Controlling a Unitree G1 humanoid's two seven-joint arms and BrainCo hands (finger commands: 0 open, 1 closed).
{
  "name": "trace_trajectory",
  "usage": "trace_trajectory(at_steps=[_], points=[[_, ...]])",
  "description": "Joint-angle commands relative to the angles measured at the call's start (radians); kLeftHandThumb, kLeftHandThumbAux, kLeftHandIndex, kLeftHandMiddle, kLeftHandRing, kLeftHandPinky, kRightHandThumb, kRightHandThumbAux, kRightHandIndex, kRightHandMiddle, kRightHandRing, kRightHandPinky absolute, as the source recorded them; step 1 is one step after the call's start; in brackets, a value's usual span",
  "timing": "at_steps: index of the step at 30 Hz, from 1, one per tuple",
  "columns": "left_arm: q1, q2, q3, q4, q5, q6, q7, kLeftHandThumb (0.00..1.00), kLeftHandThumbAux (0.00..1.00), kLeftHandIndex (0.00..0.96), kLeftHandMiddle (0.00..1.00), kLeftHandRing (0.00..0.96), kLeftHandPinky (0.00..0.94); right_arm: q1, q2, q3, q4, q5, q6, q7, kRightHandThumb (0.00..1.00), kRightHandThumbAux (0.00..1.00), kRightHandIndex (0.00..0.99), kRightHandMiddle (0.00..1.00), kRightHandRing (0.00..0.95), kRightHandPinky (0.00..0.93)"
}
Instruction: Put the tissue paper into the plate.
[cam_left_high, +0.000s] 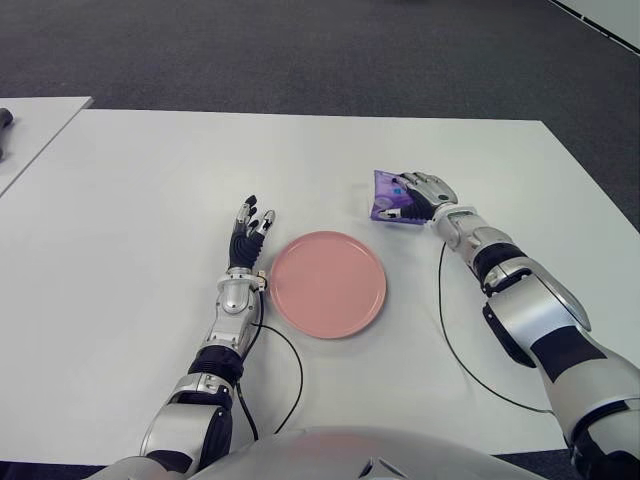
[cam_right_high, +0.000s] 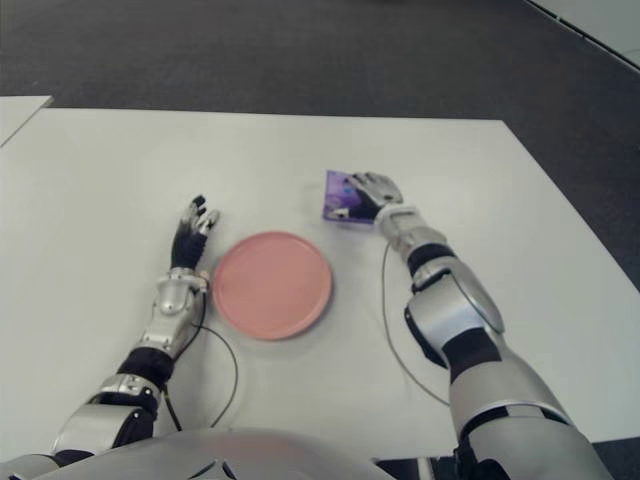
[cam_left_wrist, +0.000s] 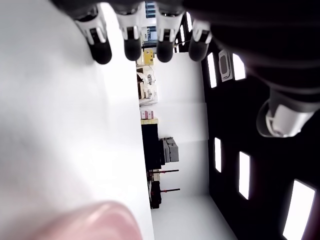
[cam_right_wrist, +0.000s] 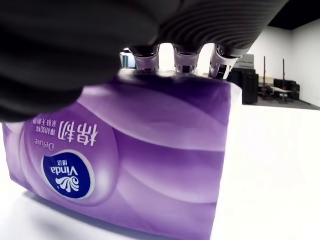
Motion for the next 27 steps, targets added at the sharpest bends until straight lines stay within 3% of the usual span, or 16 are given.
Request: trace_trajectory(at_steps=[1, 15, 27], points=[[0.029, -0.008, 0.004, 0.013, -0.003, 0.037, 0.013, 0.000, 0.411, 0.000, 0.000, 0.000, 0.000, 0.088, 0.036, 0.018, 0.019, -0.009, -0.020, 0.008, 0.460, 0.224, 0.000, 0.006, 0.000, 0.000], [0.034, -0.007, 0.001, -0.004, 0.000, 0.051, 0.010, 0.000, 0.412, 0.000, 0.000, 0.000, 0.000, 0.124, 0.049, 0.107, 0.025, -0.084, 0.051, -0.174, 0.675, 0.322, 0.000, 0.074, 0.061, 0.047], [0.029, -0.007, 0.002, -0.006, -0.003, 0.069, 0.012, 0.000, 0.425, 0.000, 0.000, 0.000, 0.000, 0.140, 0.068, 0.108, 0.027, -0.063, 0.093, -0.184, 0.759, 0.418, 0.047, 0.136, 0.157, 0.207]])
